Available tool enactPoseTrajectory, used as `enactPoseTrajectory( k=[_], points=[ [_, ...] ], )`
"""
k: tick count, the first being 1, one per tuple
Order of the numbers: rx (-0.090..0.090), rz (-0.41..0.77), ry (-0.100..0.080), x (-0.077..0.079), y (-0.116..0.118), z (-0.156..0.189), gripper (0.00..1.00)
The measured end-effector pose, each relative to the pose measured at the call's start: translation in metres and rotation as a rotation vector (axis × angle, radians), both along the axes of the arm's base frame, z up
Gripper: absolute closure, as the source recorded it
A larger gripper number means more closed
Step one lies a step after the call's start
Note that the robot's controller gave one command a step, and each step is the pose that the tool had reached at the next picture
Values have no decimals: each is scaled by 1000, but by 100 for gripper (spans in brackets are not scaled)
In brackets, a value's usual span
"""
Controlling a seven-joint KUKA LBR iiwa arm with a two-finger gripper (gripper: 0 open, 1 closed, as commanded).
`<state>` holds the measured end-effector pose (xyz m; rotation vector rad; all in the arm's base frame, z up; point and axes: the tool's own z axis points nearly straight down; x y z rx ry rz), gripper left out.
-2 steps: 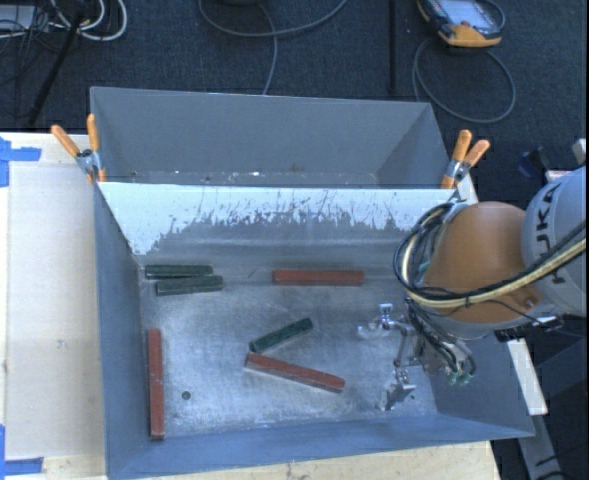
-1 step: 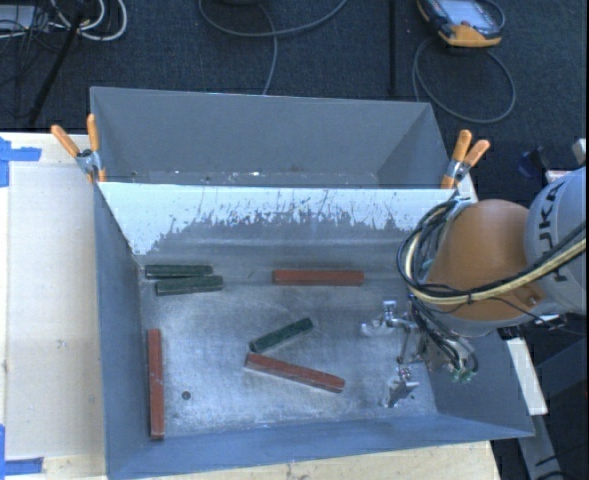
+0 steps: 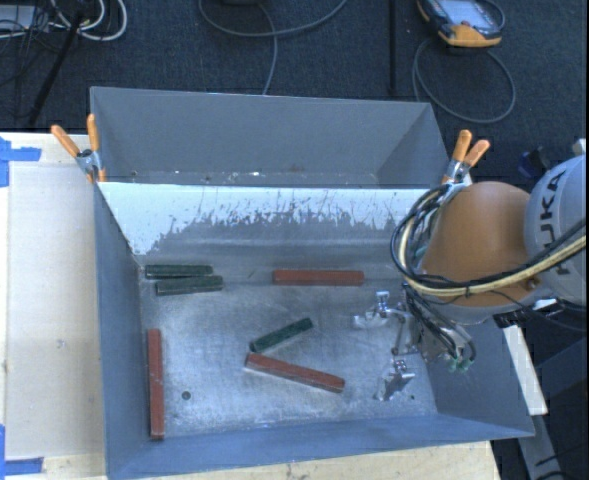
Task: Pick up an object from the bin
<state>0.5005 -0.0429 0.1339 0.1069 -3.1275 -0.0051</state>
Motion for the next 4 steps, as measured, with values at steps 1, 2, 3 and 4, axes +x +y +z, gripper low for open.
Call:
enactPoseTrajectory(
  k=[1, 2, 3, 4],
  points=[
    [-1, 6, -5, 2, 1, 17, 0],
    [-3, 14, -24, 11, 1, 28, 0],
    [-2, 21, -20, 8, 55, -57, 100],
    [-2, 21, -20, 8, 55, -57, 100]
  ],
)
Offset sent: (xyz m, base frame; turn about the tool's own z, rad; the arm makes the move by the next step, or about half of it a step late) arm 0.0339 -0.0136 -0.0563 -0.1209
